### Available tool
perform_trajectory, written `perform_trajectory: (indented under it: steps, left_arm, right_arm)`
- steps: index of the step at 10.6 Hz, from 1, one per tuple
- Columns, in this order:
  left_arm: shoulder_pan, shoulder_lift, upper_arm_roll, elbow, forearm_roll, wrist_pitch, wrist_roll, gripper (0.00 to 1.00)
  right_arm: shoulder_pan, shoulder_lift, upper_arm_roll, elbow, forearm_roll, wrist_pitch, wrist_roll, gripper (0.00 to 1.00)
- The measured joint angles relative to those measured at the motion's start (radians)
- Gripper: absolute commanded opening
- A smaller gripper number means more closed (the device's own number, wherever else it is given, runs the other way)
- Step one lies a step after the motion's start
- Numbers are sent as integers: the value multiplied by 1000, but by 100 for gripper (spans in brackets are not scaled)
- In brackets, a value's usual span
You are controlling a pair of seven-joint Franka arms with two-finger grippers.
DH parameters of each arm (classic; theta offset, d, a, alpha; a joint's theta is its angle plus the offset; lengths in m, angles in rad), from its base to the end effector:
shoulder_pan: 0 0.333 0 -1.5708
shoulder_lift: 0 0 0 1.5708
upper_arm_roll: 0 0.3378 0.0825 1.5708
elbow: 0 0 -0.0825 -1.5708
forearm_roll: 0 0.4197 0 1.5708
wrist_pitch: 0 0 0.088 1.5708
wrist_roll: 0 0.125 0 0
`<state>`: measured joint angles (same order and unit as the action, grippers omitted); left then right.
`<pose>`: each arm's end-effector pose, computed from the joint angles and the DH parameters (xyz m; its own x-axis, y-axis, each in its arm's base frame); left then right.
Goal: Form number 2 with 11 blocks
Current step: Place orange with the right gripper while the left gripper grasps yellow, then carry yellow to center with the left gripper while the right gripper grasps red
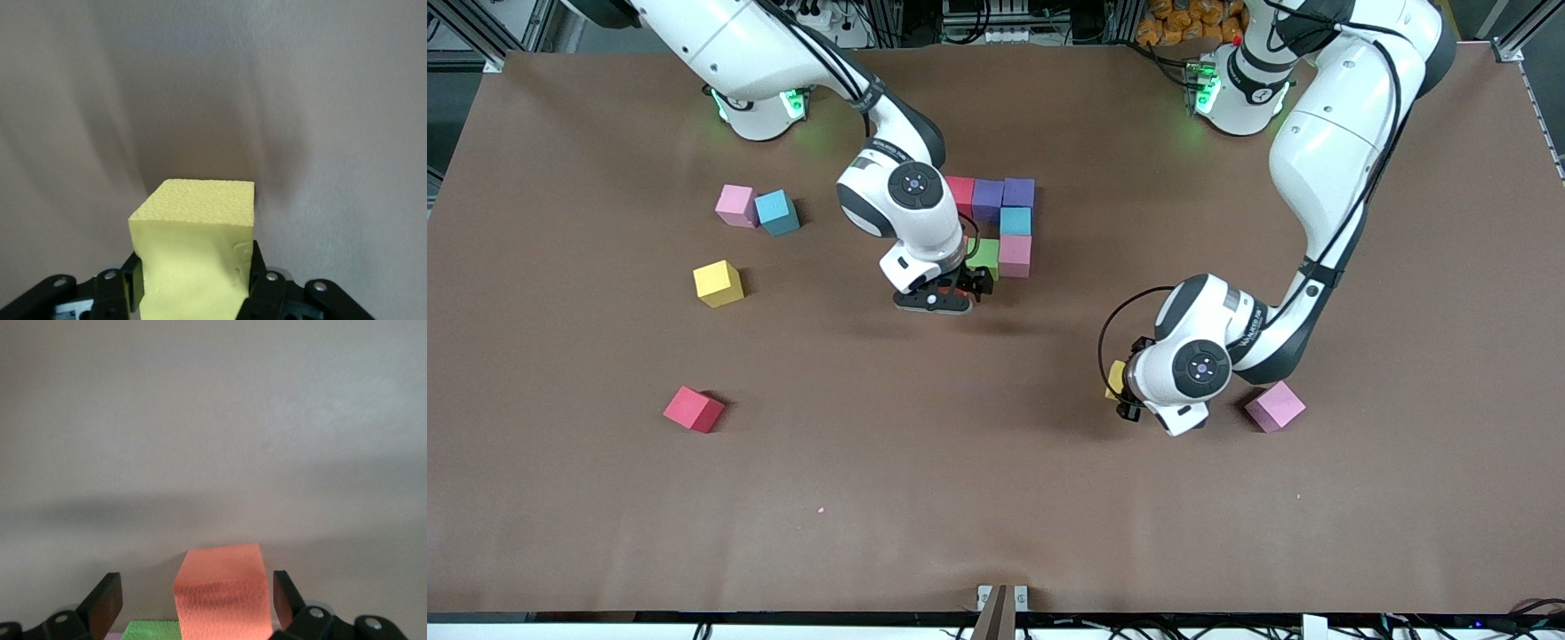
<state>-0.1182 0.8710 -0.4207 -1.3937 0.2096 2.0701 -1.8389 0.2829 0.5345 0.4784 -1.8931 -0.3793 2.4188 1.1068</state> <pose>0.6848 -0.3266 0.1814 0.2539 0.9608 -0.1115 0.9509 -0.2691 -0.1532 0.5025 0.4500 0.2290 0.9893 -0.1333 0.0593 -0.1305 -0.9903 -0.0485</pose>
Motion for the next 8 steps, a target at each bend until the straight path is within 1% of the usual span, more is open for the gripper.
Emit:
perform_trajectory:
  steps: [2, 3, 5, 8]
  left_arm:
    - [-20, -2, -4, 8, 0, 1, 0, 59]
    - [-38, -5, -6, 12, 0, 5, 0, 59]
    - [-92, -5, -7, 30, 0, 19, 17, 58]
    - [-150, -9, -11, 76, 0, 24, 125, 57]
  right_arm:
    - [-41, -49, 0, 0, 13, -46, -76, 100]
    - [-66, -76, 1, 0, 28, -77, -156, 100]
    - [-134, -136, 0, -7, 67, -139, -400, 100]
    - [-288, -215, -4, -68, 84, -176, -802, 100]
